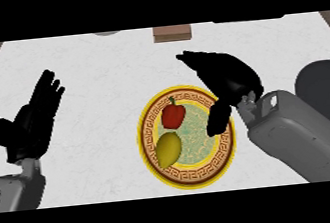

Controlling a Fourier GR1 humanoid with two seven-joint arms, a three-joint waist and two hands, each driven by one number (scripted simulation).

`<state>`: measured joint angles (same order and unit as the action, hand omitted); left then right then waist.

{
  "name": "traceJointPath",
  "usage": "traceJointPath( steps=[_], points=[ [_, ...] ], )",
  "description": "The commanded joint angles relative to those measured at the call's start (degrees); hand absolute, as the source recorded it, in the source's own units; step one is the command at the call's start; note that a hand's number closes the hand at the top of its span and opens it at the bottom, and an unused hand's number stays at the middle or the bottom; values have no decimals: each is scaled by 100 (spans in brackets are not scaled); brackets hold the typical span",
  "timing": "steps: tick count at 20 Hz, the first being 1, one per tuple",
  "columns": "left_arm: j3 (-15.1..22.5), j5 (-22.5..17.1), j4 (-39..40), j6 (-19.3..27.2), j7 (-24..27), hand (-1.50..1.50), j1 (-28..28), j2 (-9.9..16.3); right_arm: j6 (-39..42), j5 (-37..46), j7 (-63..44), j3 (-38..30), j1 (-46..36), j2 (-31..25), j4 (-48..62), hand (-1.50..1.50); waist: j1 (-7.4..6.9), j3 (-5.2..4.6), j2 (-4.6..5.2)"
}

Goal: Pick the bell pepper from the plate and place it in the pan

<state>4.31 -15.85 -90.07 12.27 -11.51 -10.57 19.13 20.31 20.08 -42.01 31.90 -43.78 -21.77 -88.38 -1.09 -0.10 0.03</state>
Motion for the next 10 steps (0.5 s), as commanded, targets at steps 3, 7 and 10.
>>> traceJointPath(
  steps=[3, 7, 10],
  points=[
    [-96, 66, 159, -176, 325, 0, 269, -49, 1189, -366, -755, 130, -211, 466, 192, -150, 79, 5, -11],
    [-142, 93, -32, -235, 270, 0, 417, -141, 1334, 150, -710, 251, -140, 723, 234, -150, 76, 8, -9],
    [-141, 188, 133, -61, -168, 0, -129, -102, 1419, 581, -1080, 730, -260, 844, 219, -150, 108, 8, -8]
  ],
)
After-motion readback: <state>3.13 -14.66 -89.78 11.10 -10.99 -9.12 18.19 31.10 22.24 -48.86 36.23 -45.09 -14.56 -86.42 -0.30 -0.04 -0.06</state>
